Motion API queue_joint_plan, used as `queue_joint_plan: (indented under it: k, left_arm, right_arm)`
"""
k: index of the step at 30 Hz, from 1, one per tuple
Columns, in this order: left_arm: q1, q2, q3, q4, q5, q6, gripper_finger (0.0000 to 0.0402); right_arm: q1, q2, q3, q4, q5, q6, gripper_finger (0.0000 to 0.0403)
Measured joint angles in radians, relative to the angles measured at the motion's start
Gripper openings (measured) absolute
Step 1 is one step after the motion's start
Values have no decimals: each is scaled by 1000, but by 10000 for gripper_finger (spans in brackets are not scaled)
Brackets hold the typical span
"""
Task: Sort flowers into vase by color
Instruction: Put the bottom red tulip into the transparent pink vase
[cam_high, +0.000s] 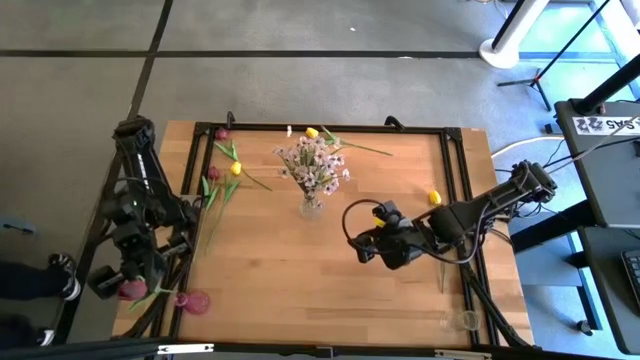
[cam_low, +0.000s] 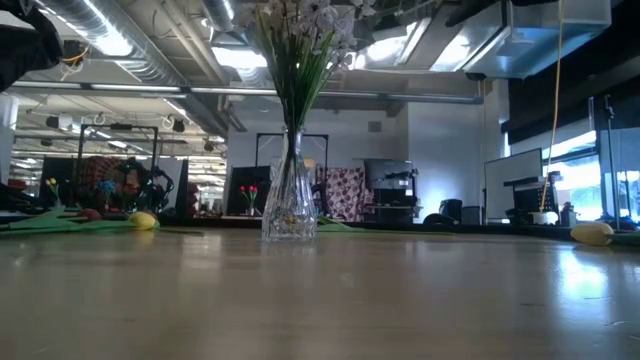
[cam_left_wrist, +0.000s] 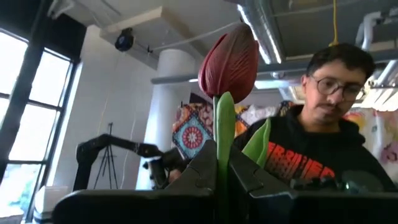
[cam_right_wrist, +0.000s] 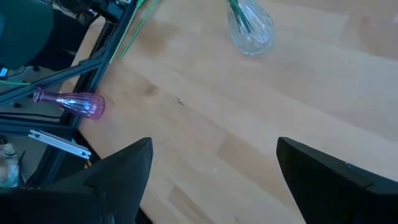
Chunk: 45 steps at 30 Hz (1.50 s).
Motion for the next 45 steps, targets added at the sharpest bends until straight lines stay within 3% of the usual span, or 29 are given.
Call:
queue_joint_plan:
  k: [31, 36, 45]
  left_arm:
    - [-5, 164, -7, 127, -19, -22, 1]
    - [-19, 164, -7, 92, -24, -22, 17]
    - [-29, 140, -7, -15, -138, -75, 66]
  right_arm:
    - [0, 0, 0, -8, 8, 18, 343]
    - [0, 0, 0, 2, 8, 18, 343]
    - [0, 0, 0, 34, -11, 17, 343]
